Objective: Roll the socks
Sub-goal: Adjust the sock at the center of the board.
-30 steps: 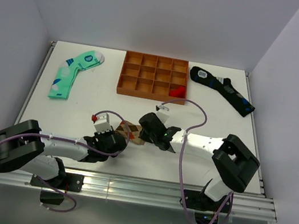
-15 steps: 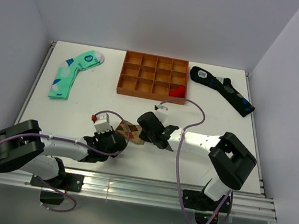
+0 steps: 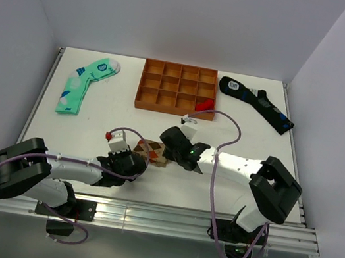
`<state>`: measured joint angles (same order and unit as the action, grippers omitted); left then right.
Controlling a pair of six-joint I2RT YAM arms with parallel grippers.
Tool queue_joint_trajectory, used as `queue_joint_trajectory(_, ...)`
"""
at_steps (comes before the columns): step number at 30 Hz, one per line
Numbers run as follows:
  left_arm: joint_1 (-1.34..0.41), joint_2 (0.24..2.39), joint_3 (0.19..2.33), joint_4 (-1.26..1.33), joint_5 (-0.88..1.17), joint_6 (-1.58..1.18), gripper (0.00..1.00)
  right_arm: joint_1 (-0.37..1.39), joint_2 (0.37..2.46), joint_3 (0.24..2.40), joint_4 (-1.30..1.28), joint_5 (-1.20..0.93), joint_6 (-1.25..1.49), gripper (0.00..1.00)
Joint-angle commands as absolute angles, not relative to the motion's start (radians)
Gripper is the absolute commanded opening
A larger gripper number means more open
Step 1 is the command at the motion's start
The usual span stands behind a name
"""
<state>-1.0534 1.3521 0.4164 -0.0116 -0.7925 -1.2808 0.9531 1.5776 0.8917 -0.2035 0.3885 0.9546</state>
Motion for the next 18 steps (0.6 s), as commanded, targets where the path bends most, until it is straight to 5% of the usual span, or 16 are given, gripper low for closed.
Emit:
queue_joint_trajectory(1,-1.054,1.368,0.439,-0.074,-0.825,-1.308,0.04,0.956,1.551,0.916,-0.227,0.442,0.948,0.01)
queue_joint_trajectory(18,-1.054,1.391,0.469,-0.095,-0.828,-1.318,0.06,0.957,1.598,0.848,-0.189,0.405,0.980,0.00)
